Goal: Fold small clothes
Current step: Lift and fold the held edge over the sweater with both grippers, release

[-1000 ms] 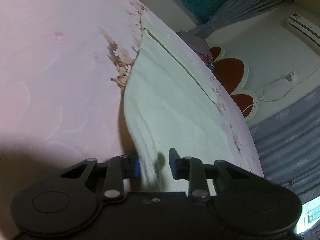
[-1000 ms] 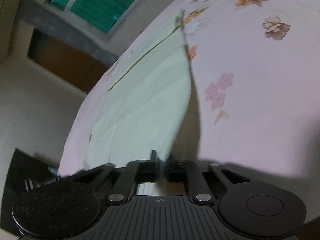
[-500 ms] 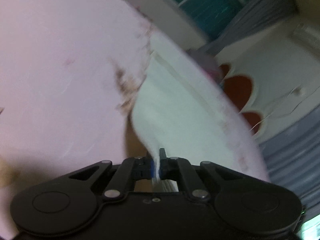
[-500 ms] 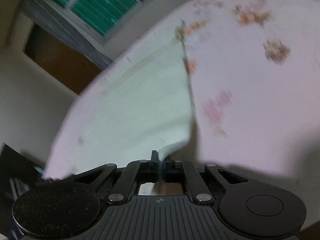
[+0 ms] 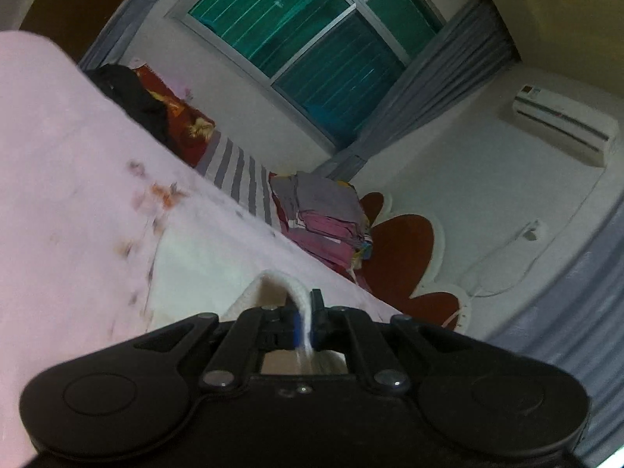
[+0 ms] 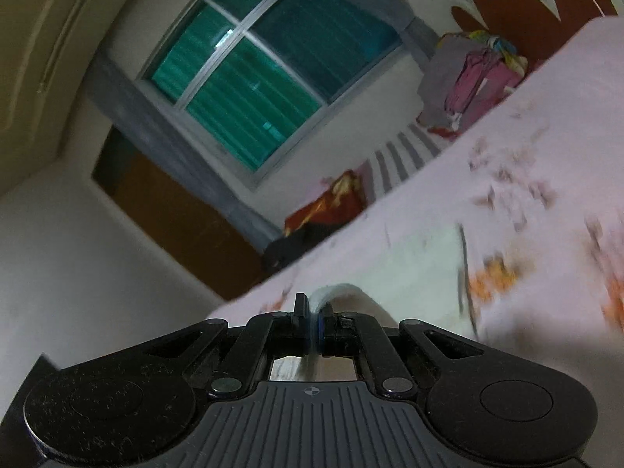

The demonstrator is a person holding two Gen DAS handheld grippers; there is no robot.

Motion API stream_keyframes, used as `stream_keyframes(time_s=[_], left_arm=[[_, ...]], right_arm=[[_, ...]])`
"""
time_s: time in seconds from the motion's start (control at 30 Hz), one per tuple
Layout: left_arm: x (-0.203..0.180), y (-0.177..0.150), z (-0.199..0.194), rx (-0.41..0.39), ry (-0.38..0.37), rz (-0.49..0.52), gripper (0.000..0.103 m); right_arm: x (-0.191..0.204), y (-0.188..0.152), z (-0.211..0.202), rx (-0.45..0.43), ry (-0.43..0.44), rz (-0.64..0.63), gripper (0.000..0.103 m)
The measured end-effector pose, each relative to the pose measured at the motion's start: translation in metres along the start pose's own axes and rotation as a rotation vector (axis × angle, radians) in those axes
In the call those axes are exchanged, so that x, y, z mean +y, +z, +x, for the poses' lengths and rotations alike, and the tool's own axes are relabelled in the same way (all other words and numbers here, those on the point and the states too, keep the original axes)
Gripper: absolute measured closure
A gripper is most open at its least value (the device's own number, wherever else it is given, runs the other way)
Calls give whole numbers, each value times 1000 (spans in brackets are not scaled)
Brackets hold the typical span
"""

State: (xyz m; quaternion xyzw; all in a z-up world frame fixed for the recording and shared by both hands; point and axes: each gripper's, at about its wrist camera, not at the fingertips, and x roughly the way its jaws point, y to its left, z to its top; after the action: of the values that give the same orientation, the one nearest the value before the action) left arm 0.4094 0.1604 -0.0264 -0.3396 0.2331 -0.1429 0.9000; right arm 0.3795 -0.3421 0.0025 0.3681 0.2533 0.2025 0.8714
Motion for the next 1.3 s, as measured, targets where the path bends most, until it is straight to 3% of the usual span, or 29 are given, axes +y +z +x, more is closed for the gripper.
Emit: stream_keyframes(time_s=[0.07, 0.17, 0.3, 0.47, 0.5, 0.6, 0.63, 0.67, 0.7, 0.8, 1.0, 1.1, 1.13, 1.17, 1.2, 1.23, 1.3], left_arm=[[9, 15, 36, 28, 30, 12, 99], [36, 18, 90, 117, 95, -24, 99], [69, 16, 141, 207, 148, -41, 99], [84, 24, 167, 239, 133, -39, 98], [85, 27, 171, 243, 125, -38, 95], [91, 34, 180, 203, 96, -54, 59], [92, 37, 180, 183, 94, -58, 45], [92, 40, 181, 162, 99, -59, 39], [93, 42, 179, 140, 101, -57, 35], [93, 46, 181, 160, 114, 4, 38], [86, 32, 210, 335, 225, 284, 60], [84, 20, 221, 380, 250, 374, 66], [83, 18, 222, 379, 252, 389, 75], [83, 17, 222, 378, 250, 393, 84], [84, 18, 220, 363, 250, 386, 100], [86, 21, 216, 330, 237, 367, 100], [89, 23, 212, 286, 254, 358, 100]], right_arm=[[-10, 29, 36, 18, -30, 18, 100], [-40, 45, 95, 71, -106, 72, 100], [-86, 36, 147, 153, -199, 153, 100], [-118, 31, 178, 175, -233, 207, 99], [-122, 34, 183, 172, -227, 218, 99], [-122, 44, 190, 151, -217, 207, 97], [-121, 48, 192, 145, -239, 198, 76], [-119, 51, 191, 117, -255, 179, 39], [-116, 53, 188, 85, -261, 157, 29], [-115, 55, 183, 69, -252, 125, 28], [-103, 32, 203, 187, -352, -113, 34], [-101, 20, 224, 240, -403, -185, 61], [-101, 17, 230, 262, -424, -208, 74], [-101, 14, 235, 269, -450, -234, 78], [-99, 13, 237, 267, -458, -255, 81], [-98, 12, 239, 269, -459, -271, 102], [-92, 9, 237, 262, -476, -326, 102]])
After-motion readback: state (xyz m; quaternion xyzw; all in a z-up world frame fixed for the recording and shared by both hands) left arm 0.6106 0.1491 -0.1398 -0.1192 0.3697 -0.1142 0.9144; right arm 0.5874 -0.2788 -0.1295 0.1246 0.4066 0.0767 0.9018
